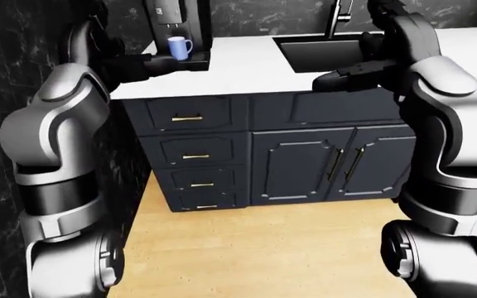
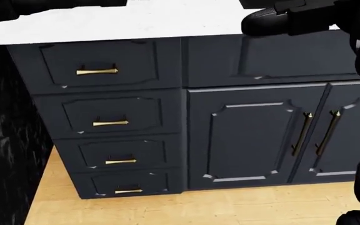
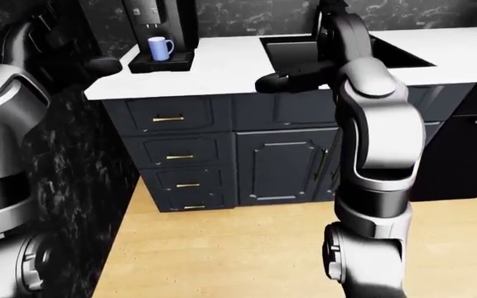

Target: Press the button on the coffee machine to serve coffee.

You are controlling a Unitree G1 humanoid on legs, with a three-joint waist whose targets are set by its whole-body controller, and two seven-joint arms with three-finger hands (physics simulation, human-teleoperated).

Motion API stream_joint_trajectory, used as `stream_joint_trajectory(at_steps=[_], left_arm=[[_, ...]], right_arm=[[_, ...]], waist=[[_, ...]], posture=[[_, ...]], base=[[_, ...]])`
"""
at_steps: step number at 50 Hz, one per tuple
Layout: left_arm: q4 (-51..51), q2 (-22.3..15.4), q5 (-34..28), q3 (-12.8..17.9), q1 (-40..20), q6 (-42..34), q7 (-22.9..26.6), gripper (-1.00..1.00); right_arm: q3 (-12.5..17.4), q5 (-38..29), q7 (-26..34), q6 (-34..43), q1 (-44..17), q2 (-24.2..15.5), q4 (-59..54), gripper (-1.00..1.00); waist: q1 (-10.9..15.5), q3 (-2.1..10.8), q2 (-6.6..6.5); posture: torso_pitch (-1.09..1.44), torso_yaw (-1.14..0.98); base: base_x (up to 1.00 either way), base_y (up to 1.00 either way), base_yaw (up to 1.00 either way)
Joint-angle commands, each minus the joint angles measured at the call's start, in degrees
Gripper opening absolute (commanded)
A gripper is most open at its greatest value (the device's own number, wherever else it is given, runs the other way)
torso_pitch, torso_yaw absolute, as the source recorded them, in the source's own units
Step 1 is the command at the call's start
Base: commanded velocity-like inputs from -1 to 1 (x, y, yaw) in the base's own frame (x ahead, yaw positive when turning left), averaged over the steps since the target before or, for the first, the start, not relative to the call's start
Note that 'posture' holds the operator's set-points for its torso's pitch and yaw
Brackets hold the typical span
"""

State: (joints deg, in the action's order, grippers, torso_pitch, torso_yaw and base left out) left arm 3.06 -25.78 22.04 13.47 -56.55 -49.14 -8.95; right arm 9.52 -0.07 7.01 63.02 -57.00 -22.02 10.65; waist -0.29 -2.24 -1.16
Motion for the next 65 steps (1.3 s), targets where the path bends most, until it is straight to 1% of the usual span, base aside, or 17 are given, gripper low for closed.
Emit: stream_joint_trajectory(at_steps=[1,14,21,23,25,27,29,34,39,42,44,45,46,52,57,59,65], left_arm=[[-1.02,-0.39,0.15,0.59,-1.45,1.61,-0.29,1.0],[-1.36,-1.15,1.23,1.18,-0.93,1.4,-0.63,1.0],[-1.91,-1.14,1.5,0.89,-0.22,1.39,-1.04,1.0],[-1.29,-1.16,1.32,0.81,-0.05,2.18,-0.73,1.0],[-1.3,-1.17,1.33,0.83,0.1,2.3,-0.66,1.0],[-1.06,-1.17,1.23,0.88,0.36,2.75,-0.49,1.0],[-1.0,-1.24,1.2,0.94,0.56,2.9,-0.41,1.0],[-0.98,-1.28,1.29,1.01,0.4,2.66,-0.58,1.0],[-1.65,-1.44,1.51,1.0,0.28,1.89,-0.75,1.0],[-1.86,-1.35,1.49,0.89,0.32,1.81,-0.84,1.0],[-2.0,-1.23,1.49,0.84,0.33,1.7,-0.89,1.0],[-1.93,-1.19,1.46,0.83,0.37,1.81,-0.85,1.0],[-1.82,-1.14,1.38,0.77,0.44,2.0,-0.75,1.0],[-1.47,-1.22,1.17,0.81,0.31,2.11,-0.62,1.0],[-1.79,-1.26,1.13,0.88,0.54,1.94,-0.57,1.0],[-2.0,-1.05,1.05,0.81,0.97,2.13,-0.54,1.0],[-2.07,-0.94,0.95,0.84,1.07,1.93,-0.52,1.0]], right_arm=[[0.38,-0.07,-0.28,-1.52,-2.12,-0.43,0.99,1.0],[0.25,0.06,-0.36,-2.16,-2.44,-0.61,-0.01,1.0],[0.39,0.09,-0.38,-2.06,-2.17,-0.57,0.17,1.0],[0.4,0.11,-0.4,-1.8,-2.12,-0.59,0.35,1.0],[0.41,0.17,-0.57,-1.36,-2.04,-0.38,0.8,1.0],[0.27,0.17,-0.57,-1.49,-1.56,-0.26,0.93,1.0],[0.17,0.15,-0.46,-1.4,-1.45,-0.26,0.94,1.0],[0.19,0.03,-0.39,-1.61,-2.22,-0.36,0.35,1.0],[0.46,0.16,-0.53,-1.61,-1.83,-0.25,0.66,1.0],[0.44,0.28,-0.47,-1.86,-1.51,-0.27,0.68,1.0],[0.45,0.35,-0.43,-2.21,-1.08,-0.22,0.66,1.0],[0.44,0.36,-0.45,-2.33,-0.94,-0.19,0.67,1.0],[0.47,0.41,-0.5,-2.4,-0.67,-0.07,0.81,1.0],[0.43,0.64,-0.49,-2.53,-0.89,-0.08,0.48,1.0],[0.42,0.77,-0.5,-2.29,-0.58,0.01,1.05,1.0],[0.25,0.73,-0.48,-2.69,-0.18,0.09,0.97,1.0],[0.04,0.6,-0.47,-2.99,-0.04,0.32,0.74,1.0]], waist=[[0.09,1.16,0.21],[0.52,1.68,0.51],[0.04,0.6,1.7],[-0.16,0.68,1.05],[-0.31,0.62,-1.14],[0.76,2.27,-3.43],[0.5,1.07,-4.36],[0.59,3.1,-1.76],[0.7,0.53,0.07],[1.26,0.62,1.63],[1.85,0.94,4.11],[1.71,0.03,2.06],[1.46,1.56,2.31],[0.83,1.82,0.9],[-0.23,1.06,-3.25],[-0.25,0.01,-2.88],[0.71,0.04,0.3]], posture=[[0.0,0.0],[0.0,0.0],[0.0,0.0],[0.0,0.0],[0.0,0.0],[0.0,0.0],[0.0,0.0],[0.0,0.0],[0.0,0.0],[0.0,0.0],[0.0,0.0],[0.0,0.0],[0.0,0.0],[0.0,0.0],[0.0,0.0],[0.0,0.0],[0.0,0.0]], base=[[0.22,0.04,0.0],[0.21,0.06,0.0],[0.22,0.09,0.0],[0.2,0.15,0.0],[0.06,0.16,0.0],[0.0,0.16,0.0],[0.0,0.17,0.0],[-0.12,0.15,0.0],[0.0,0.05,0.0],[0.01,0.0,0.0],[0.04,0.0,0.0],[0.05,0.0,0.0],[0.08,0.0,0.0],[0.11,0.0,0.0],[0.21,0.0,0.0],[0.36,0.0,0.0],[0.39,0.0,0.0]])
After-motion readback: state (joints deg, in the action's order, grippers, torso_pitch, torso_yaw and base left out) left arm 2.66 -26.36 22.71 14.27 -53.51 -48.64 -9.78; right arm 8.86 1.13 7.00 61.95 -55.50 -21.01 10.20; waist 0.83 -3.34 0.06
